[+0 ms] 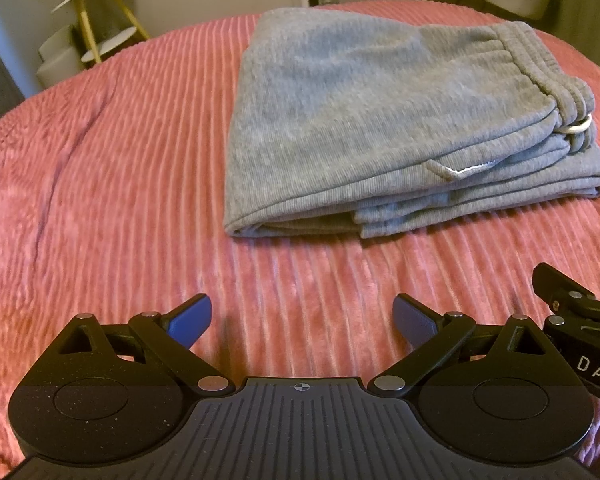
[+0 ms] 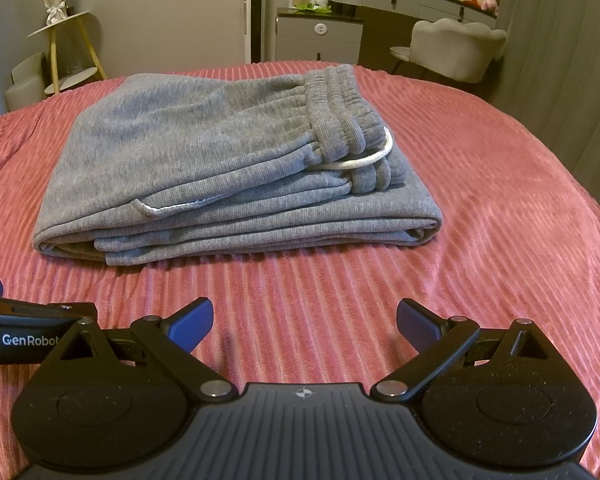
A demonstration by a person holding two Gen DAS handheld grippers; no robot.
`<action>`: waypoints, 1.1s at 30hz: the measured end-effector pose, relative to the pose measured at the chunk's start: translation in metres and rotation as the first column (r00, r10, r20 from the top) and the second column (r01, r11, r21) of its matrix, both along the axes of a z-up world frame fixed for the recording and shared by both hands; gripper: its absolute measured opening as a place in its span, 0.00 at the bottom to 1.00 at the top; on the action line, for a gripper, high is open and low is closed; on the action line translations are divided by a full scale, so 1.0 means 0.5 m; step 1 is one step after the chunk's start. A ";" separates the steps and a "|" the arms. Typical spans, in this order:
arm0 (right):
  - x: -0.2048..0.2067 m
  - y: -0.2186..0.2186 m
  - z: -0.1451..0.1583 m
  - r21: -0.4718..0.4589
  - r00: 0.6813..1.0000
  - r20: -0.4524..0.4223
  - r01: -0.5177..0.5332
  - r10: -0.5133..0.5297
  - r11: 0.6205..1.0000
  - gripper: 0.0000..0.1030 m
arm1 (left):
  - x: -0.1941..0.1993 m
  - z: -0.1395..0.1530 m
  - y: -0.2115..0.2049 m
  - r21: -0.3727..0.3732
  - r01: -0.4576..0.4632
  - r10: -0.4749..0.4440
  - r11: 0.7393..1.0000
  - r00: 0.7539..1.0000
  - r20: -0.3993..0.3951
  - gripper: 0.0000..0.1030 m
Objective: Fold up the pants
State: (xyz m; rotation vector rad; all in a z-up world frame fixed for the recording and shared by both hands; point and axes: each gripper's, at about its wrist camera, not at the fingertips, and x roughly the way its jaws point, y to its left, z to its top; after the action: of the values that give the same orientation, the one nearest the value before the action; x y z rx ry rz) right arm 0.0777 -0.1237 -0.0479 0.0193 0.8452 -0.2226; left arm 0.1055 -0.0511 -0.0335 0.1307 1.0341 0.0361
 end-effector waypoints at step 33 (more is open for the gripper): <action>0.000 0.004 0.000 -0.012 1.000 -0.005 -0.007 0.007 1.000 0.95 | -0.001 -0.006 -0.001 0.015 0.022 -0.022 1.000 1.000 -0.007 0.97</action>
State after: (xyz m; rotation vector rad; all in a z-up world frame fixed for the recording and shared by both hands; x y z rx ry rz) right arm 0.0779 -0.1219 -0.0480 0.0041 0.8490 -0.2210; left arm 0.1049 -0.0518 -0.0364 0.1560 1.0395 0.0229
